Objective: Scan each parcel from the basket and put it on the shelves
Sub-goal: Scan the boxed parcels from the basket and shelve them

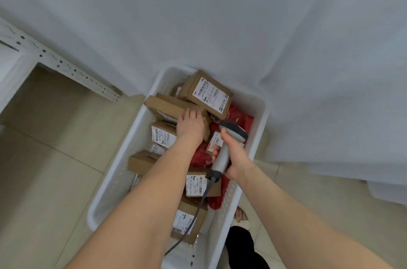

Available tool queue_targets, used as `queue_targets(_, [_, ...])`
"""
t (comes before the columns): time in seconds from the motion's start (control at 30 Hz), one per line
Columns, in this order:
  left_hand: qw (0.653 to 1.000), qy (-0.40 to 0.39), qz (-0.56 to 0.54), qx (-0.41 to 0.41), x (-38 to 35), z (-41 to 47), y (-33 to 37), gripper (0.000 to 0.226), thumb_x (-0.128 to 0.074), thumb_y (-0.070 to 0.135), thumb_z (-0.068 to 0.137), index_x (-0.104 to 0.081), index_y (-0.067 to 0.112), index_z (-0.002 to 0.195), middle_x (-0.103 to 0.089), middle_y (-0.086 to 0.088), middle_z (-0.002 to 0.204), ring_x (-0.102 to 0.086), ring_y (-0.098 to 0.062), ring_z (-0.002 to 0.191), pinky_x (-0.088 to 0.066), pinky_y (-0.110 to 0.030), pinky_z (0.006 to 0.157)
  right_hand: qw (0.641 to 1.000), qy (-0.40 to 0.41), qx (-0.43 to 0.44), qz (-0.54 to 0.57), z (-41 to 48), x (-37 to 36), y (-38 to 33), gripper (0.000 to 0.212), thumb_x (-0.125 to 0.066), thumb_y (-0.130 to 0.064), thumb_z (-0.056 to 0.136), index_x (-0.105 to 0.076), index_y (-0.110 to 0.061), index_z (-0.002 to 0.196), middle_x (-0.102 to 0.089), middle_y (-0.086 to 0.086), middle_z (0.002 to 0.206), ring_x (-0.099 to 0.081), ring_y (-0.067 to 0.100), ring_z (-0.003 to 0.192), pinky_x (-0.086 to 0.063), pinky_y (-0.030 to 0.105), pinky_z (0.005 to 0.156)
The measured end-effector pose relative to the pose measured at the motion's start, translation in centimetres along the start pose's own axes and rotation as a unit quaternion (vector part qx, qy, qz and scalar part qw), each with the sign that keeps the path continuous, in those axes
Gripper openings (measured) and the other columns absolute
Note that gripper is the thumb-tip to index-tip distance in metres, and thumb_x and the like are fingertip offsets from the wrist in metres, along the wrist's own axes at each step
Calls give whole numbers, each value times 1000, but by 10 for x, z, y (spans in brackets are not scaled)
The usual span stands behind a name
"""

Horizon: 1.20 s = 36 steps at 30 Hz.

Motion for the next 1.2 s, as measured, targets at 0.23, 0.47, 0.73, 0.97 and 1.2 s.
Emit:
queue_targets(0.23, [995, 77, 55, -26, -20, -11, -9, 61, -68, 7, 77, -43, 8, 132, -41, -13, 135, -40, -29, 125, -21, -43, 116, 1000, -3, -1, -4, 6, 9, 9, 39, -73, -41, 85, -62, -11, 107, -62, 2, 60, -57, 10, 49, -51, 23, 52])
queue_targets(0.47, [972, 107, -207, -12, 52, -65, -34, 39, -63, 8, 85, -46, 13, 120, -57, -8, 117, -51, -25, 105, -45, -37, 85, 1000, 10, 19, 1, -66, -8, 7, 35, -73, -41, 84, -61, -13, 103, -62, 1, 59, -58, 11, 50, -52, 25, 55])
queue_targets(0.73, [836, 137, -512, 138, 175, -172, -83, 46, -66, 25, 89, -45, 9, 127, -58, -8, 125, -56, -27, 114, -46, -36, 92, 998, -8, 55, 26, -205, -43, -3, 42, -74, -39, 84, -62, -10, 110, -62, 2, 64, -59, 12, 52, -53, 26, 57])
queue_targets(0.97, [770, 195, -595, 119, 266, -270, -122, 39, -61, 29, 92, -47, 14, 125, -60, -5, 122, -58, -24, 109, -48, -40, 95, 993, 0, 116, -10, -318, -71, -8, 58, -80, -35, 78, -59, -11, 127, -60, 4, 87, -57, 16, 69, -51, 30, 61])
queue_targets(1.2, [637, 255, -716, 130, 333, -346, -153, 45, -72, 22, 82, -46, 13, 117, -59, -8, 118, -61, -25, 102, -55, -42, 87, 986, -15, 163, -25, -401, -89, 4, 59, -80, -30, 78, -52, -15, 128, -65, 11, 109, -66, 24, 89, -57, 36, 64])
Point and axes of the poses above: each hand's wrist, its own z-axis towards the middle knuckle, its own x-axis out of the back of the hand, y = z × x, the point moved 1 cm from there along z, towards the middle knuckle
